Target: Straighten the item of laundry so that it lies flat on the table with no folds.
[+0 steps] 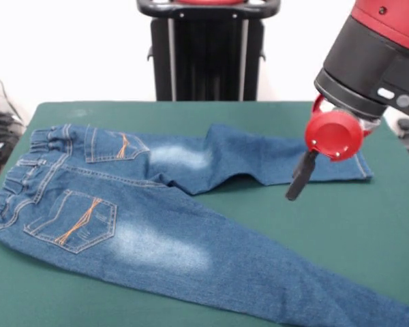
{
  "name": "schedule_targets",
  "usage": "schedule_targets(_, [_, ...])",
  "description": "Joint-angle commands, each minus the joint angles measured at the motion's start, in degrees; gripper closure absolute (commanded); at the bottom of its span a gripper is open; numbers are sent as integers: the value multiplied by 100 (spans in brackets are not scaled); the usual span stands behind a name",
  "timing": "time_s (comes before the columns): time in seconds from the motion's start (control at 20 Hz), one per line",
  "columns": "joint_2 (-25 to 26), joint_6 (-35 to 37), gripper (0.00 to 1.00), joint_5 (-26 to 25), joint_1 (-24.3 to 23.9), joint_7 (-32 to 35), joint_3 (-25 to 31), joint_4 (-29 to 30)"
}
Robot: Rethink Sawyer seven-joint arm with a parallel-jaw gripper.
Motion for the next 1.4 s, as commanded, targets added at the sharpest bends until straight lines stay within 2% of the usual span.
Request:
schedule_targets(0.05, [566, 2156, 0, -454, -89, 433, -536, -1122])
schedule_targets(0.6, [910, 2312, 0, -463, -312, 473, -554, -1711])
schedule_targets(1.1, [1912, 2656, 0, -15, -813, 1160, -990, -3274])
schedule_targets(1.4, [2503, 3152, 0, 561, -1189, 1801, -1659, -4406])
